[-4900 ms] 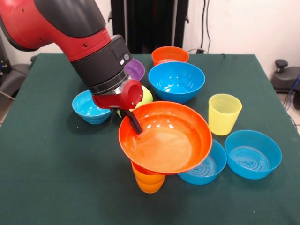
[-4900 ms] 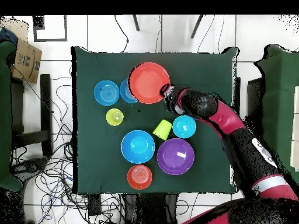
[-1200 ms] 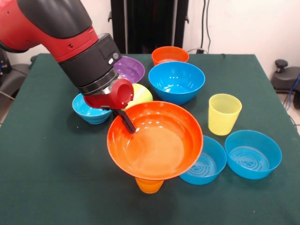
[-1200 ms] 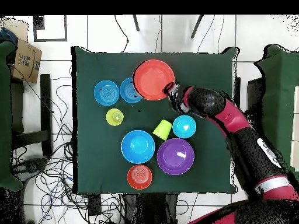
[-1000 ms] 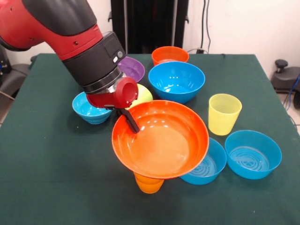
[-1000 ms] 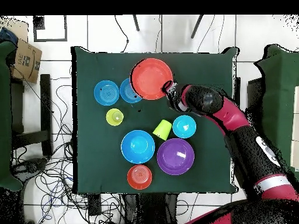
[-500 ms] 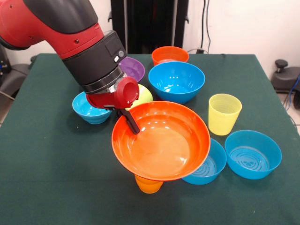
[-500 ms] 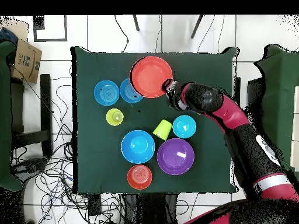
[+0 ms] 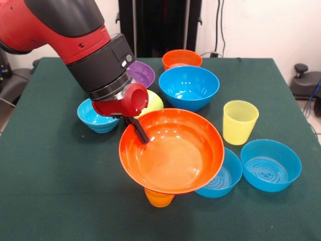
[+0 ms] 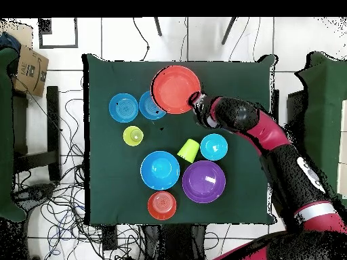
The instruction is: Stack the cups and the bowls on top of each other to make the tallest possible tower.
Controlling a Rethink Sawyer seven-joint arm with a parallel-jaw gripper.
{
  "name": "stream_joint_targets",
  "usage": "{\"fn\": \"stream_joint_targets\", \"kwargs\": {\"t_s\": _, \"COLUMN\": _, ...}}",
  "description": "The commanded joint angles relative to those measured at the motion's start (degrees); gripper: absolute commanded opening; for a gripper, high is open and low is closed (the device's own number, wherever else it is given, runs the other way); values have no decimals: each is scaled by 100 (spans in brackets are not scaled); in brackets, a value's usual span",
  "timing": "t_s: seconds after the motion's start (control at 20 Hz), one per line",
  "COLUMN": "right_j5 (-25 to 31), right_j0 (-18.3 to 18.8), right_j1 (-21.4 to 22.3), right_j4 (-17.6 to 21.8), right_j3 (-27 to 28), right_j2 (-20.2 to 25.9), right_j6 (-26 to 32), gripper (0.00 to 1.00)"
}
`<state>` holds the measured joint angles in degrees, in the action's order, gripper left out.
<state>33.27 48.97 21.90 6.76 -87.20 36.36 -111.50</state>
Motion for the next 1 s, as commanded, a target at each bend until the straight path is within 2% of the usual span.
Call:
{"fn": "stream_joint_targets", "kwargs": {"t_s": 0.05, "right_j5": 245, "right_j0": -55, "right_j1": -149, "right_j4": 43, "right_j3": 198, "right_j2": -28, "right_j6": 162, "gripper": 0}}
{"fn": "stream_joint_targets", "kwargs": {"t_s": 0.4, "right_j5": -102, "right_j0": -102, "right_j1": -2, "right_j4": 278, "right_j3": 11, "right_j2": -196, "right_j6": 67, "gripper": 0}}
{"fn": "stream_joint_targets", "kwargs": {"t_s": 1.0, "right_j5": -62, "right_j0": -80, "right_j1": -21, "right_j4": 212, "right_j3": -84, "right_j2": -174, "right_j6": 14, "gripper": 0}}
